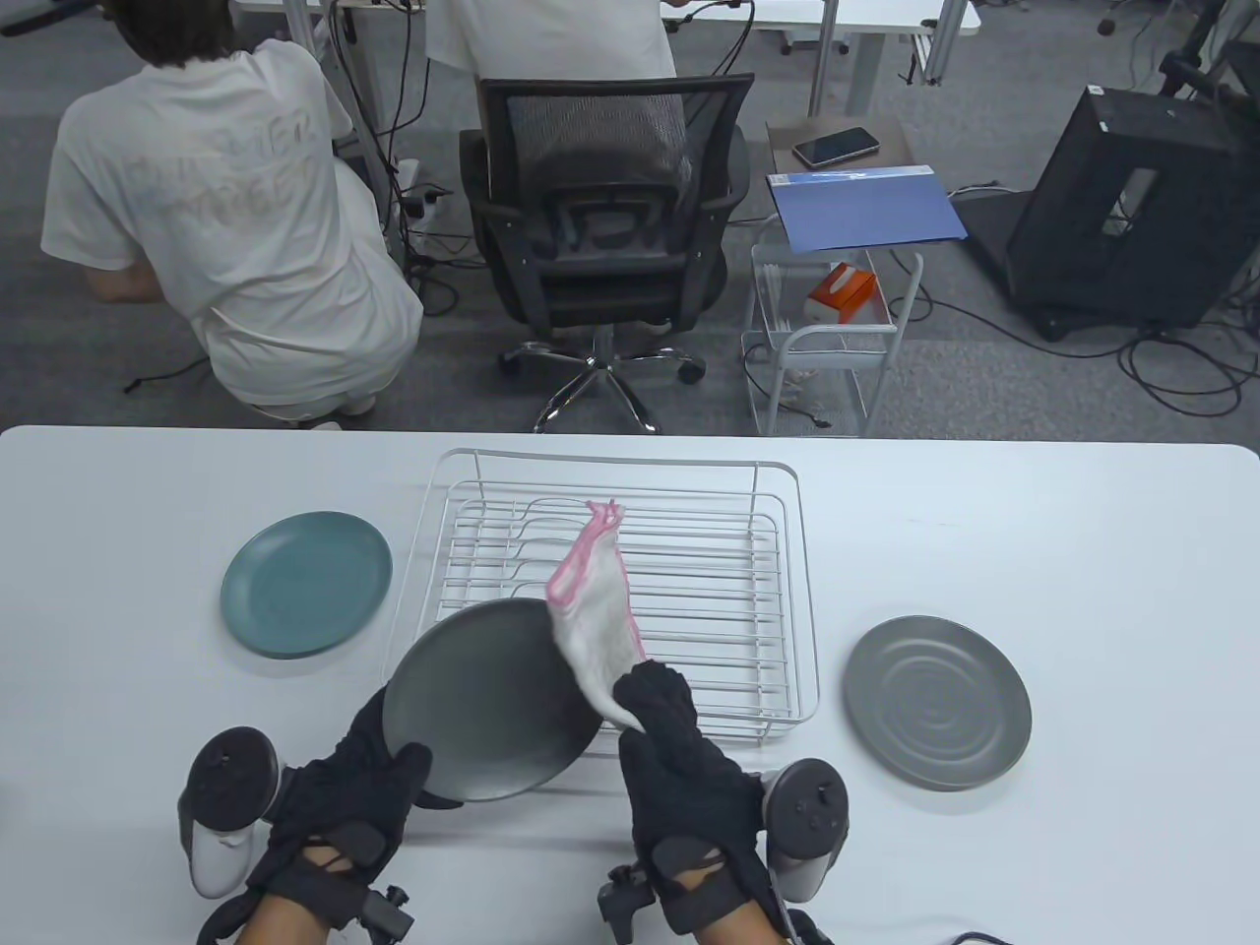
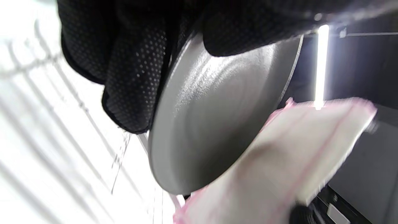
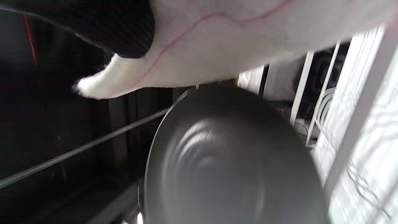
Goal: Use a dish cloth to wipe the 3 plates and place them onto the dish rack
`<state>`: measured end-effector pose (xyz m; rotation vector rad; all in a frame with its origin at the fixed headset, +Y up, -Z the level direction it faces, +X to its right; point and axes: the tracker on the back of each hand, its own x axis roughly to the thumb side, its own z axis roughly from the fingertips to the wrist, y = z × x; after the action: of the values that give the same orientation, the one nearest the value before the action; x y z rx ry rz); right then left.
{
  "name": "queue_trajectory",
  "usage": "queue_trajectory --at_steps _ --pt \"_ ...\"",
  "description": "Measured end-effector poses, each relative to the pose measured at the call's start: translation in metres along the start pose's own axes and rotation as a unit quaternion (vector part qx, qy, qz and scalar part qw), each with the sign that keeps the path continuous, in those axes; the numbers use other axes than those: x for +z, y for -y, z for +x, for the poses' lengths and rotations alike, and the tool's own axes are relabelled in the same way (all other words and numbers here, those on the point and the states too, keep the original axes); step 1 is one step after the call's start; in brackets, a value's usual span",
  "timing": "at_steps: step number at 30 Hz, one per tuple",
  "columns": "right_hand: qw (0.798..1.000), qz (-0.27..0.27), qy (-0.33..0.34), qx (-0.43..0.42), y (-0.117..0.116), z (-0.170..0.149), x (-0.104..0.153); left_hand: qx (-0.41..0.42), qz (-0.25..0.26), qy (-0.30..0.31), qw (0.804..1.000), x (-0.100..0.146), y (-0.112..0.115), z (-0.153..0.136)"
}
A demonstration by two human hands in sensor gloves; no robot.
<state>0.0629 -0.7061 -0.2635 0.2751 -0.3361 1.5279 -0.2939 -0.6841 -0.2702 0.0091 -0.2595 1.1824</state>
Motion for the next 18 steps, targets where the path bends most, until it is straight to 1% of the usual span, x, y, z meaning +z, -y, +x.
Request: queue_trajectory --at_steps 2,4,7,9,12,15,18 --pt "0.999 -0.031 -0.006 0.004 0.012 -0.002 -0.002 -0.059 0.042 0.011 0.997 -0.004 -0.017 0.018" --pt "0.999 -0.041 -0.017 -0.005 0.018 -0.004 -0.003 -0.117 0.069 0.02 0.991 -0.011 -0.03 0.035" --pt "0.998 -0.056 -0.028 -0.028 0.023 -0.007 -0.004 -0.183 0.118 0.028 0.976 -0.025 -0.04 0.055" --pt "0.997 -0.058 -0.034 -0.038 0.022 -0.009 -0.003 -0.238 0.142 0.032 0.96 -0.043 -0.044 0.067" --pt "0.997 -0.052 -0.037 -0.04 0.02 -0.011 -0.003 -0.318 0.154 0.039 0.935 -0.07 -0.04 0.077" --pt "0.997 -0.049 -0.038 -0.038 0.019 -0.012 -0.003 -0.359 0.132 0.018 0.924 -0.102 -0.03 0.077" --pt "0.997 -0.051 -0.039 -0.035 0.019 -0.012 -0.003 -0.403 0.121 0.002 0.907 -0.128 -0.017 0.073"
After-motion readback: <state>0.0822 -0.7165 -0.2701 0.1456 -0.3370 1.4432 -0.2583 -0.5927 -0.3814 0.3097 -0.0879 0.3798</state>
